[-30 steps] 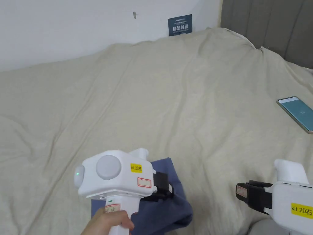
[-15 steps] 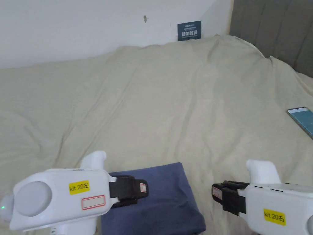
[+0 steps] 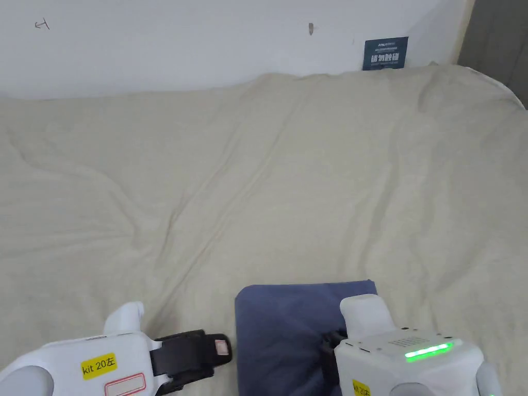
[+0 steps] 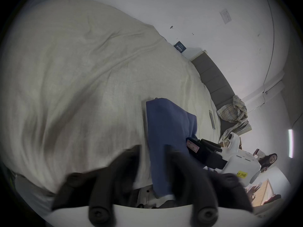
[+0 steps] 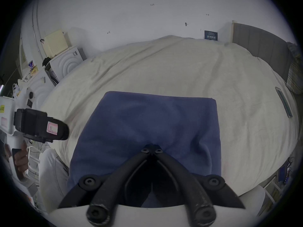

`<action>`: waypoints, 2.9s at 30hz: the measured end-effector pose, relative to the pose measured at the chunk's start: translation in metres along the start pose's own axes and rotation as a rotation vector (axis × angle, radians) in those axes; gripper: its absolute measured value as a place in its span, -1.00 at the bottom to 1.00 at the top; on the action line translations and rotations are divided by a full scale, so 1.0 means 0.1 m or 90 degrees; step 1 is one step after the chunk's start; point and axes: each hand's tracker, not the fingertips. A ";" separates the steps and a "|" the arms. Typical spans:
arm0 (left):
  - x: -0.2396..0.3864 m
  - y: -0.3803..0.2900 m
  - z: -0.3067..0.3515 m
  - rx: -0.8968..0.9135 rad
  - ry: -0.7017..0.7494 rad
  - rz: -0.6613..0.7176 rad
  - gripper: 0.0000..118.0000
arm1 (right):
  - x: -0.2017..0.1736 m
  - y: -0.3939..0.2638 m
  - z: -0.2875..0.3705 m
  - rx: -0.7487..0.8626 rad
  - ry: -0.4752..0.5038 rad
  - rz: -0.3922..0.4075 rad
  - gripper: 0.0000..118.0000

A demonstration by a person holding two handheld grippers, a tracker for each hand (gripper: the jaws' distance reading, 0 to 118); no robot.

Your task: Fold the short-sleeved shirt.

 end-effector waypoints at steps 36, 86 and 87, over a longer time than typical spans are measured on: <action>0.08 0.30 -0.86 -0.160 -0.098 0.024 -0.39 | 0.07 -0.03 0.11 0.015 0.023 -0.053 -1.00; -2.51 2.49 2.54 0.021 0.660 0.046 -0.54 | -0.77 0.73 -0.30 0.287 -0.045 -0.048 -1.00; -2.58 2.51 2.57 0.014 0.691 0.035 -0.53 | -0.84 0.76 -0.33 0.287 -0.039 -0.029 -1.00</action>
